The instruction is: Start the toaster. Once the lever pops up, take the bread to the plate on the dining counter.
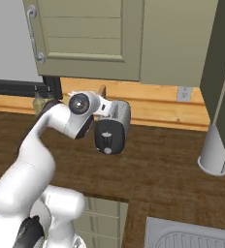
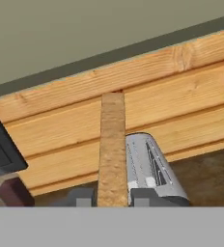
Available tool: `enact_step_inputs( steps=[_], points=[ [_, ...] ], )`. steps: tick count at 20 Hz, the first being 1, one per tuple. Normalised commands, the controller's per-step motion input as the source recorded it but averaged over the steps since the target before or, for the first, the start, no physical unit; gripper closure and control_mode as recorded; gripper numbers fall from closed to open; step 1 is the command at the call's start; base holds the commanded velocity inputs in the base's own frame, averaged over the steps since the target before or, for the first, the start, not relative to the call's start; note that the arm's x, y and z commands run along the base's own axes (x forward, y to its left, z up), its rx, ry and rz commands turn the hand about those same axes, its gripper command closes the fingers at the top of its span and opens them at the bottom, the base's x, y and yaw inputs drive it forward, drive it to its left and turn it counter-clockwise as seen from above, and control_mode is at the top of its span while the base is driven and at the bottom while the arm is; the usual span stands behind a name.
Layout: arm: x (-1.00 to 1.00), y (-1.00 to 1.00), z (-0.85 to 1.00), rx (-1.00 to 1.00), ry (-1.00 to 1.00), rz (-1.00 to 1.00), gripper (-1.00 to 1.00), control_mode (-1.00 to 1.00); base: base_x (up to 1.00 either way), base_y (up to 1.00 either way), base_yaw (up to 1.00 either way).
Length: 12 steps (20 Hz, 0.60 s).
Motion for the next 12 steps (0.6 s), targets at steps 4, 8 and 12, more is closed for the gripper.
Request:
enact_step_inputs(
  steps=[4, 8, 12],
  points=[
    [-1.0, 0.02, 0.58, 0.07, 0.11, -0.01, 1.0, -1.0, 0.0, 0.0, 0.0],
    [-1.0, 0.12, 0.38, 0.01, 0.16, -0.04, 1.0, -1.0, 0.0, 0.0, 0.0],
    [-1.0, 0.17, 0.24, 0.0, 0.11, -0.01, 1.0, -1.0, 0.0, 0.0, 0.0]
  ],
)
